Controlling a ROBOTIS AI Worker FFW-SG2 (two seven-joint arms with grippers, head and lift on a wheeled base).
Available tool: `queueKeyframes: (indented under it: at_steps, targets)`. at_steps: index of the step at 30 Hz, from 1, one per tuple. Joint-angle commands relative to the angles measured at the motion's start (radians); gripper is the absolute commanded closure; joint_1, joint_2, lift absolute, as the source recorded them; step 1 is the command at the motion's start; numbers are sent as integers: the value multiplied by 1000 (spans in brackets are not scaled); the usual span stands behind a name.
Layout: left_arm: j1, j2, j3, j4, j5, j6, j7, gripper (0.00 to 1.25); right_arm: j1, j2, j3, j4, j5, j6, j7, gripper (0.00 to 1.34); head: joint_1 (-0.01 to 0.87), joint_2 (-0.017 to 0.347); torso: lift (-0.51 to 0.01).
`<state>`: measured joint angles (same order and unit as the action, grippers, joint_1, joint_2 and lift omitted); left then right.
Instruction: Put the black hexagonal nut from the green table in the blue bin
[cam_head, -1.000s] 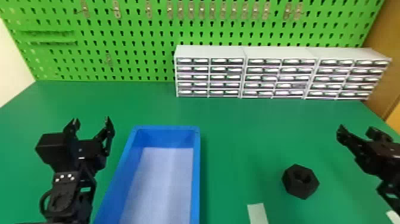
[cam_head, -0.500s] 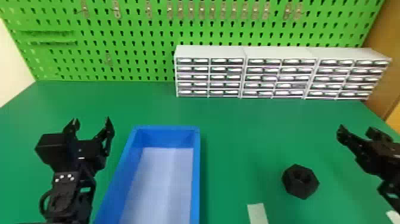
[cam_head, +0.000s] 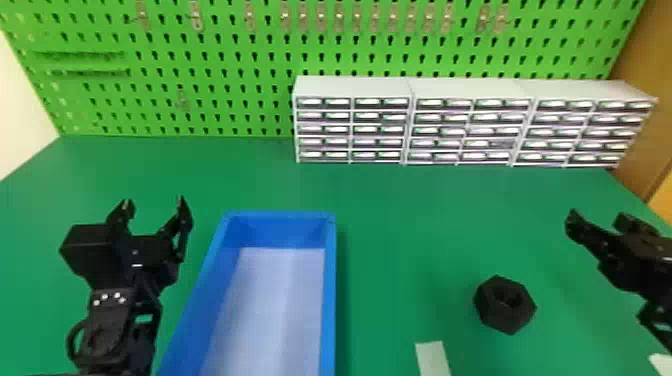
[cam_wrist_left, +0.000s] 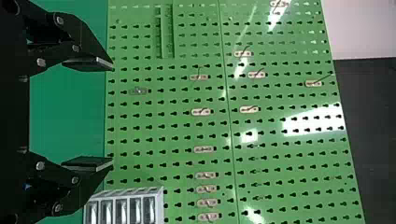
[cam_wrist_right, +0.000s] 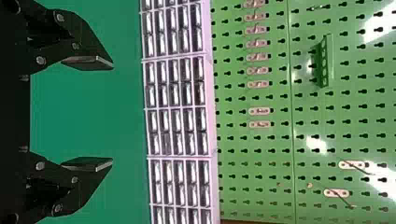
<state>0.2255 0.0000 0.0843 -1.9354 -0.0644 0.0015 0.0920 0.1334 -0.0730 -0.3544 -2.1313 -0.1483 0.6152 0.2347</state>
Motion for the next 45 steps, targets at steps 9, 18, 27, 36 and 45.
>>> queueKeyframes:
  at_steps: [9,18,27,36,45]
  targets:
    - [0,-3,0,1,-2,0,0,521,-6,-2,2,-24,9,74,0,527,657,57,-95]
    - [0,-3,0,1,-3,3,0,521,-23,-39,-1,-36,-40,195,2,527,657,57,-95]
    - [0,-3,0,1,-2,5,0,521,-46,-102,14,-36,-102,324,3,521,657,57,-95]
    - [-3,-3,2,3,-6,5,0,521,-57,-111,-11,-32,-112,365,60,521,657,57,-95]
    - [-9,-3,5,4,-6,5,0,521,-98,-114,-14,-30,-27,466,193,521,657,57,-95]
